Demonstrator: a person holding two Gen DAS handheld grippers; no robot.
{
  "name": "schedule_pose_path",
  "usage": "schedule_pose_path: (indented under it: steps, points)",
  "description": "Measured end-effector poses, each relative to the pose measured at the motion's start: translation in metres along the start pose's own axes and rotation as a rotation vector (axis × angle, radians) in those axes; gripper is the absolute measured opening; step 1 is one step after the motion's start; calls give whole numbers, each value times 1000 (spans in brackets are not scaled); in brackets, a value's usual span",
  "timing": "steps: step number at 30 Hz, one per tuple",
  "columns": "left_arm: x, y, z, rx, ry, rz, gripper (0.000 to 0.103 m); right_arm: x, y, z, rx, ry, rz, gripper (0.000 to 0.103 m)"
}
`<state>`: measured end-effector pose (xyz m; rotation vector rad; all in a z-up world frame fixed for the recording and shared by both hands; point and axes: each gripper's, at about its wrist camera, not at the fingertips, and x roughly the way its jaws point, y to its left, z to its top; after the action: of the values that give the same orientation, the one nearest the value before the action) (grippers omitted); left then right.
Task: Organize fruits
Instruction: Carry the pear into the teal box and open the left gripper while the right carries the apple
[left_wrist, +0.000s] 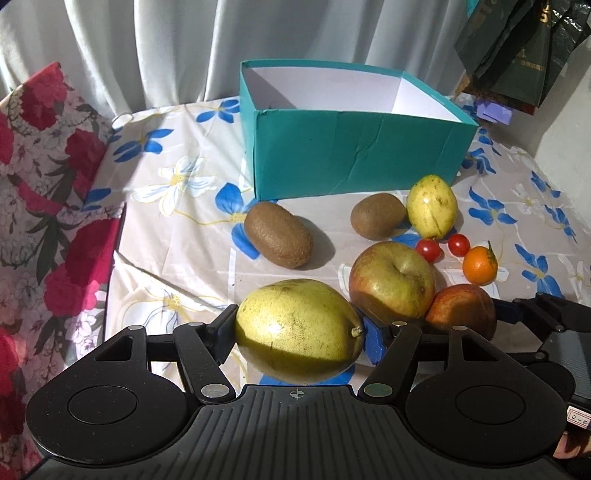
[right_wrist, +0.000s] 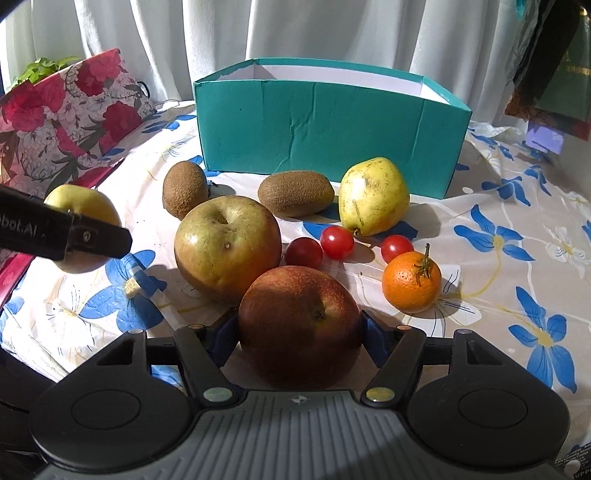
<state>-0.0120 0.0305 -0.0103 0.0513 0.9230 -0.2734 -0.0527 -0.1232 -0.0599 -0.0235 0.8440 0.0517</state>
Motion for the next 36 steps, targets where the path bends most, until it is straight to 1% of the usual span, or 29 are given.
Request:
schedule_pose_path:
  steps: [2,5,8,12,15,19,21,24,29,32,36]
  points:
    - [-6,-4,8,10,-20,-4,72,-6,-6,2,25,-10,-4,68]
    - [-13,-12,23,35,-49,-6,72,-21,-16,10,49,-59,-18,68]
    - [-17,-21,46,48,-83,-18,72,-34,-28,22,77,-109,-21,68]
    - [-15,-33,78,49,-100,-45,72,-44,-44,36,114,-165,-16,68]
    - [-12,-44,99,68,-127,-26,72,-47,-57,43,131,-197,-9,68]
    - [-1,-57,128,68,-155,17,72,-44,-75,51,144,-227,-8,68]
    - [7,-62,141,73,-170,47,72,-44,-83,54,154,-243,-10,68]
    - [21,-64,161,50,-169,69,72,-42,-91,61,161,-267,-31,68]
    - [57,-66,189,57,-181,154,72,-42,-101,71,199,-301,-58,68]
    - [84,-60,202,42,-163,173,72,-44,-104,74,215,-321,-78,68]
    - [116,-54,208,42,-128,201,72,-50,-105,78,229,-337,-110,68]
